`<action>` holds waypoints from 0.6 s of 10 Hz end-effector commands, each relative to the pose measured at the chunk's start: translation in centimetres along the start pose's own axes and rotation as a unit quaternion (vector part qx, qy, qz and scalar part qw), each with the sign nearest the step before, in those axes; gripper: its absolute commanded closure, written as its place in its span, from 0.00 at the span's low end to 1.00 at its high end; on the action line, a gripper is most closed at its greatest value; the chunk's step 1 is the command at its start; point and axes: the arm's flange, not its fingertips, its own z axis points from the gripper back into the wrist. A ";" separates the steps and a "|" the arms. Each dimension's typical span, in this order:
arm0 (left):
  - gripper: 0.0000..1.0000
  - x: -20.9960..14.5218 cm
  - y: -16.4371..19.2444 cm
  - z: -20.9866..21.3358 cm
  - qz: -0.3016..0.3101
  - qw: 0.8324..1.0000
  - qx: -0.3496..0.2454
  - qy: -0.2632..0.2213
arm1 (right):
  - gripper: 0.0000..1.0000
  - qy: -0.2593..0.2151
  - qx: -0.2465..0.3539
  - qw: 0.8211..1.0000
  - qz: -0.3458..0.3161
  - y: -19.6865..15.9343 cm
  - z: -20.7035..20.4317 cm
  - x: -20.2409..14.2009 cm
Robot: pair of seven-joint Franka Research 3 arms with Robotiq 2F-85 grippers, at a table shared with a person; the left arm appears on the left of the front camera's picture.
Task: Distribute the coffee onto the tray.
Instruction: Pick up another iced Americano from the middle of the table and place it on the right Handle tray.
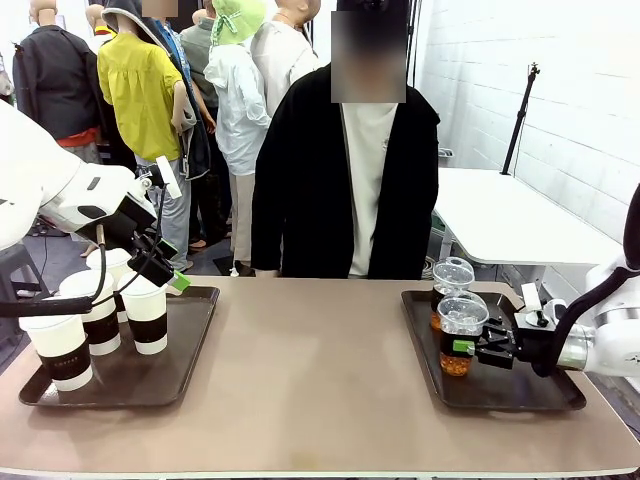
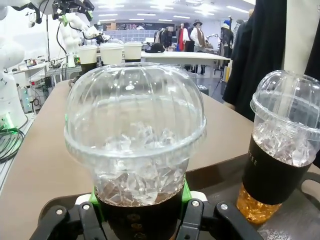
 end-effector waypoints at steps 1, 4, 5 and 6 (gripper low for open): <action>0.00 -0.2 0.2 0.0 -0.006 1.000 -0.010 -0.006 | 0.18 -0.003 0.008 1.000 0.002 0.2 -0.4 -1.8; 0.00 -0.2 0.2 0.0 -0.006 1.000 -0.010 -0.006 | 0.00 0.013 0.011 1.000 -0.019 0.5 0.0 -1.5; 0.00 -0.2 0.2 0.0 -0.006 1.000 -0.010 -0.006 | 0.00 0.020 0.009 0.999 -0.028 0.7 0.5 -1.5; 0.00 -0.2 0.2 0.0 -0.006 1.000 -0.010 -0.006 | 0.00 0.023 0.002 0.999 -0.033 0.9 1.2 -1.6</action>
